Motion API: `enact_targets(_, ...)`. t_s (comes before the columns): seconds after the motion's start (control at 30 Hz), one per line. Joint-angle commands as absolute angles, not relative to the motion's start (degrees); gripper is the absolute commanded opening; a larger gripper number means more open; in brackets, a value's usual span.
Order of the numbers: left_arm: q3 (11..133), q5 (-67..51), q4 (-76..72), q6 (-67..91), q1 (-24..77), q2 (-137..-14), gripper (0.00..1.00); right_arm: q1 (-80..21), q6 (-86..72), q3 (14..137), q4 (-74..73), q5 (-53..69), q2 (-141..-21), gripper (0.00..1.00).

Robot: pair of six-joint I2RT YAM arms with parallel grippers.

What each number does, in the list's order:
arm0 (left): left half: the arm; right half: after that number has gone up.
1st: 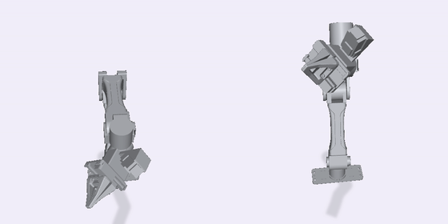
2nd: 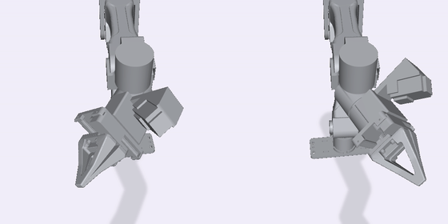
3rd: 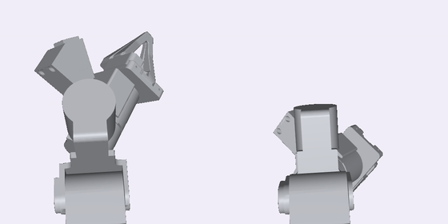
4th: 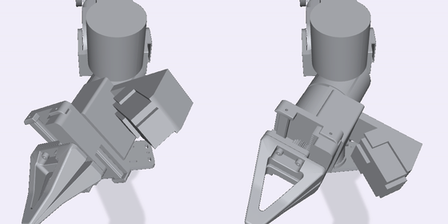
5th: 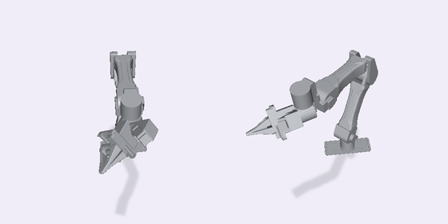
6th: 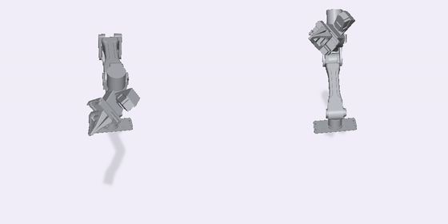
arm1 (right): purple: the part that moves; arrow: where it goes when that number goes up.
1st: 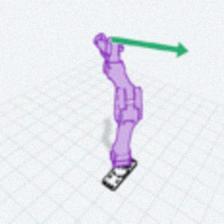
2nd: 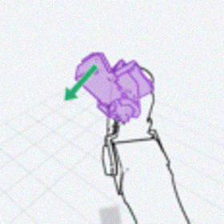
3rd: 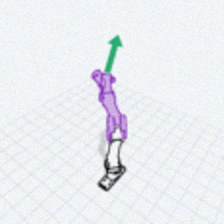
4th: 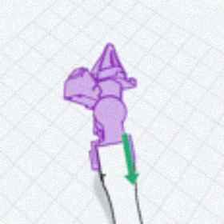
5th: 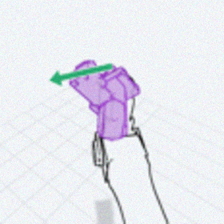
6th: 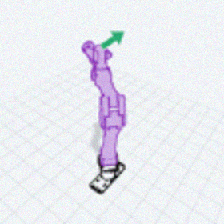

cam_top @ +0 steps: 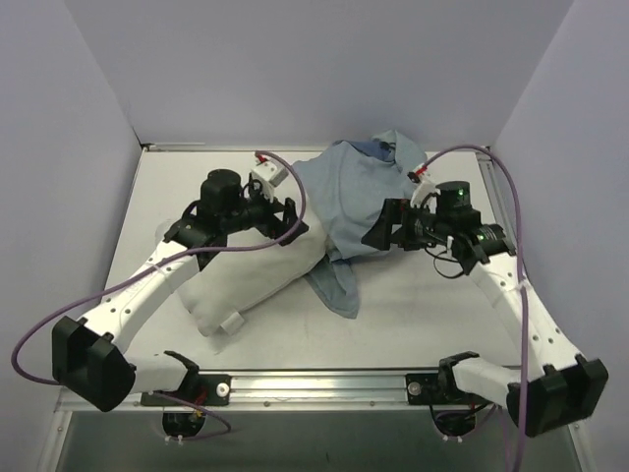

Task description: Put the pillow into the pillowcase

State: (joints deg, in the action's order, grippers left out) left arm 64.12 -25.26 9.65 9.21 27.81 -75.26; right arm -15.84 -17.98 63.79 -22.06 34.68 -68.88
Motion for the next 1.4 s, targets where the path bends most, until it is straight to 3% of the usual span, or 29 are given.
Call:
enact_targets(0.0,65.22,-18.92,29.84,-17.2,34.59,-74.09,0.97,-17.14,-17.04,54.86,-25.57,28.73,-64.34,0.88)
enact_targets(0.17,61.97,-9.76,32.17,-25.75,42.53,-75.75,0.97,-18.63,-20.12,43.79,-19.62,28.48,-65.3,0.88)
enact_targets(0.37,59.86,-2.02,25.95,-22.24,43.51,-82.08,0.97,-28.46,-28.91,34.28,2.0,21.9,-70.04,0.89)
enact_targets(0.47,58.98,-1.67,22.16,-20.58,43.25,-83.23,0.84,-32.77,-31.46,32.61,7.64,19.61,-73.82,0.86)
enact_targets(0.57,59.5,-4.12,20.84,-16.46,41.93,-84.54,0.59,-34.1,-33.39,32.43,11.42,16.79,-79.35,0.71)
enact_targets(0.63,60.73,-6.75,20.74,-13.2,40.79,-86.03,0.42,-34.1,-33.75,33.31,12.48,15.57,-84.18,0.53)
enact_targets(0.67,61.43,-7.12,20.57,-10.23,40.61,-86.74,0.38,-34.01,-34.01,33.31,13.52,15.47,-85.16,0.46)
enact_targets(0.7,62.74,-7.82,20.57,-8.89,39.82,-87.44,0.35,-33.93,-33.58,33.57,15.19,17.64,-86.47,0.3)
enact_targets(0.77,64.24,-9.22,20.31,-5.37,39.46,-89.73,0.28,-34.19,-32.7,35.58,14.51,20.73,-87.45,0.15)
enact_targets(0.8,64.77,-10.19,20.04,-4.23,38.77,-90.43,0.18,-34.19,-33.04,36.03,13.98,23.18,-87.36,0.0)
enact_targets(0.87,66.53,-13.77,17.69,0.41,37.89,-92.1,0.0,-35.85,-33.92,38.65,12.23,31.52,-85.53,0.0)
enact_targets(1.0,68.9,-22.67,4.61,16.92,34.81,-92.99,0.0,-41.39,-29.73,41.13,5.04,44.1,-75.17,0.0)
enact_targets(1.07,70.74,-21.45,-5.12,26.34,35.33,-92.9,0.0,-41.66,-26.73,41.83,-0.23,49.99,-69.47,0.0)
enact_targets(1.2,75.14,-13.55,-8.26,36.38,38.49,-95.01,0.0,-34.76,-19.61,41.13,-16.04,57.21,-64.08,0.02)
enact_targets(1.27,75.06,-11.34,-9.13,36.13,41.11,-95.27,0.0,-30.0,-16.89,42.0,-20.28,58.88,-63.72,0.22)
enact_targets(1.3,74.1,-12.73,-9.4,35.6,41.74,-95.45,0.01,-27.36,-15.05,43.49,-26.31,58.89,-64.07,0.47)
enact_targets(1.37,73.65,-20.46,-6.44,32.54,41.49,-94.66,0.36,-21.55,-6.65,50.77,-34.06,57.4,-66.25,0.62)
